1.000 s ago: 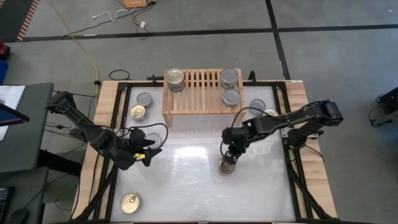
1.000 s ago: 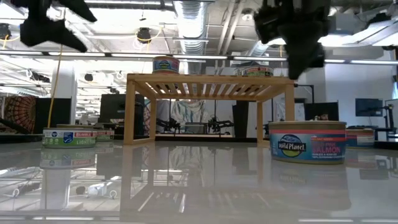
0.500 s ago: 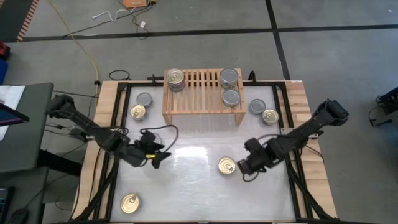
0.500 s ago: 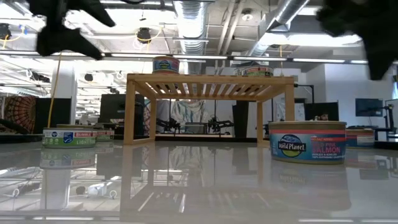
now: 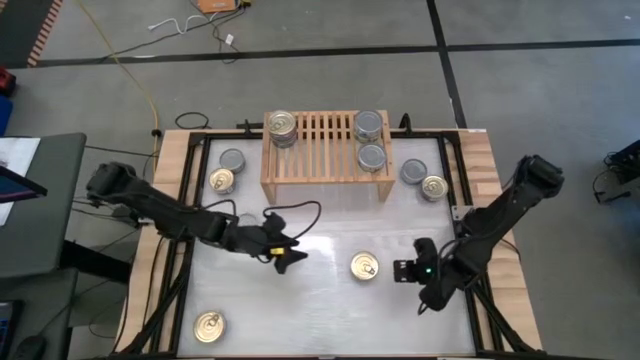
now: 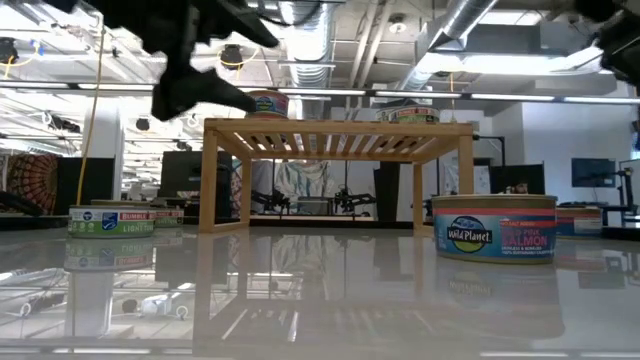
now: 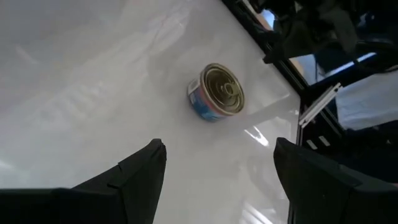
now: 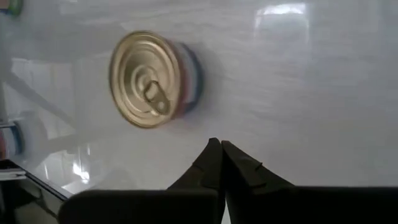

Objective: Stack canned seafood by type on shelf
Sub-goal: Put the blue-pink tuna can on the shelf aligned with the other blue-pink tuna cans

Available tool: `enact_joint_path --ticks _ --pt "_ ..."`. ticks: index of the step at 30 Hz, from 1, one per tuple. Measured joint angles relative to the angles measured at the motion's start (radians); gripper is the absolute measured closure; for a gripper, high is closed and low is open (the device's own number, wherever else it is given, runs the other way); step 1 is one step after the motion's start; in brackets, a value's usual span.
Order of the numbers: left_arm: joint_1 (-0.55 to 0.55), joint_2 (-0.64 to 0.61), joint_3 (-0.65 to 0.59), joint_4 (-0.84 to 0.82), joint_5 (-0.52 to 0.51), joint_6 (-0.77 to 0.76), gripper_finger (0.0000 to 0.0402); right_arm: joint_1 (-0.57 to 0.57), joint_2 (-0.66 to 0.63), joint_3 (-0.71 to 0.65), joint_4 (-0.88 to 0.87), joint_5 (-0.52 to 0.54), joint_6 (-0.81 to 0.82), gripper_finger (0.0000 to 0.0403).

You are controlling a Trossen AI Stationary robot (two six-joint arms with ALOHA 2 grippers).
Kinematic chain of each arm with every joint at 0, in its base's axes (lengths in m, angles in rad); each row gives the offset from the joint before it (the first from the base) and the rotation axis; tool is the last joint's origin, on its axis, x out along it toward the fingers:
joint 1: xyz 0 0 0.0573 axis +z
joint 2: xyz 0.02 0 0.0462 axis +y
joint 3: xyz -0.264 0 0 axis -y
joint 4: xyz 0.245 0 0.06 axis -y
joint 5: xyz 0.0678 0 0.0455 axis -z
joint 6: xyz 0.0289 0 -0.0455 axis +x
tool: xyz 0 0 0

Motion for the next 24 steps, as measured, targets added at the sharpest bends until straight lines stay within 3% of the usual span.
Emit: enact_joint_path --ticks 3,16,24 --pt "0.023 0.056 0.000 0.067 0.052 -0.020 0.0116 -0.021 0.038 0.000 0.044 0.003 -0.047 0.0363" --pt "0.043 0.263 0.164 0.070 0.170 0.070 0.0116 -0.129 0.086 -0.001 0.097 0.000 -0.093 0.0357" --pt "0.053 0.273 0.179 0.067 0.173 0.092 0.0116 -0.182 0.088 -0.001 0.115 0.000 -0.152 0.0303"
